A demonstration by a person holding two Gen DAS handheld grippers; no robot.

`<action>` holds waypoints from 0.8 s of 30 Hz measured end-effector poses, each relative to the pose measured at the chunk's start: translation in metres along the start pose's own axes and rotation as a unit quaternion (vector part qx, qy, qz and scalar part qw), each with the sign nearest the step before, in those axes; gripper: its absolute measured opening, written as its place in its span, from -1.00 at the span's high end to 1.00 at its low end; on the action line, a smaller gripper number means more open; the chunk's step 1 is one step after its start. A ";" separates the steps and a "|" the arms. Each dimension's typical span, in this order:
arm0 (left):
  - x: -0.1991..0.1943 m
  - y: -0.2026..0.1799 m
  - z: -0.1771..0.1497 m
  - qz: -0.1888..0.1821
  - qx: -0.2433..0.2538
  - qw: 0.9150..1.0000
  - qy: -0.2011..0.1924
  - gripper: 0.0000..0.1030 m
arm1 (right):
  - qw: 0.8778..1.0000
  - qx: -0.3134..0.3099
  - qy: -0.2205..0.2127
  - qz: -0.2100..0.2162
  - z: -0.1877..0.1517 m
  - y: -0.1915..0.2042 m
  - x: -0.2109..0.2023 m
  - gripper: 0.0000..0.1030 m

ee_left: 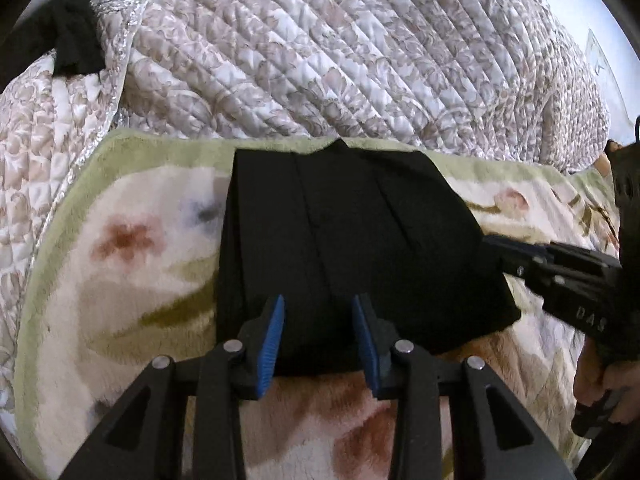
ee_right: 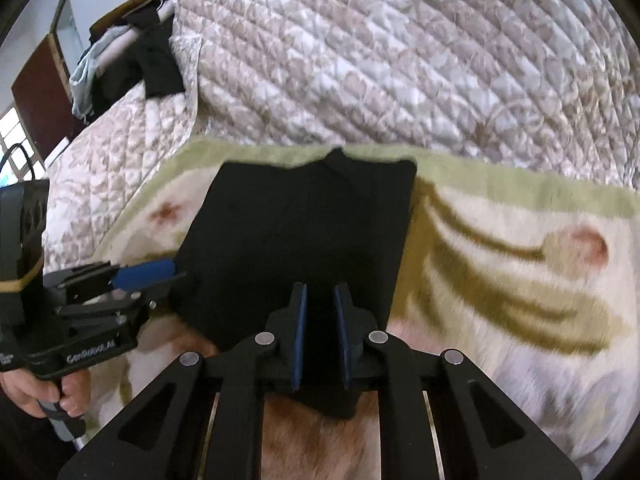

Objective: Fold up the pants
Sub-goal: 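Lower the folded pants onto the blanket and open both grippers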

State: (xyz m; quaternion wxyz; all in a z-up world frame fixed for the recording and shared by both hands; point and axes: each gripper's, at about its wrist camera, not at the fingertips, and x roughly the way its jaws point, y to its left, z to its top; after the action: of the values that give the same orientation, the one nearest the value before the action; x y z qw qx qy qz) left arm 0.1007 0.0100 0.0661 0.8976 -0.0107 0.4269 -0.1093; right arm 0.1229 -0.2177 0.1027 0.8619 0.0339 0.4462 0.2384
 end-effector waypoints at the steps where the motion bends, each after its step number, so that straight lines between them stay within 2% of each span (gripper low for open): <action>1: 0.001 0.001 0.004 0.003 0.001 1.000 -0.003 0.27 | 1.000 -0.001 -0.003 -0.002 0.005 0.000 0.001 0.74; 8: 0.024 0.011 0.045 0.027 0.011 0.999 -0.022 0.27 | 1.000 0.003 0.004 0.002 0.050 -0.013 0.042 0.74; 13: 0.057 0.022 0.057 0.037 0.009 0.999 -0.002 0.26 | 0.999 0.030 0.024 -0.001 0.062 -0.033 0.079 0.74; 18: 0.058 0.021 0.056 0.041 0.016 0.999 -0.005 0.26 | 0.999 0.036 0.018 0.001 0.069 -0.036 0.077 0.74; 21: 0.048 0.022 0.057 0.044 0.004 0.999 -0.004 0.26 | 0.999 0.033 0.016 -0.004 0.066 -0.032 0.061 0.73; 24: 0.032 0.017 0.052 0.051 0.005 0.999 -0.006 0.26 | 1.000 0.024 0.013 -0.010 0.058 -0.025 0.039 0.57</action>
State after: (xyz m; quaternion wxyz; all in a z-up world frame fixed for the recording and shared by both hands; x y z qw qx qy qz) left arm 0.1627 0.0159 0.0728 0.9044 0.0150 0.4214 -0.0651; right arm 0.1968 -0.2132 0.1013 0.8574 0.0470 0.4629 0.2199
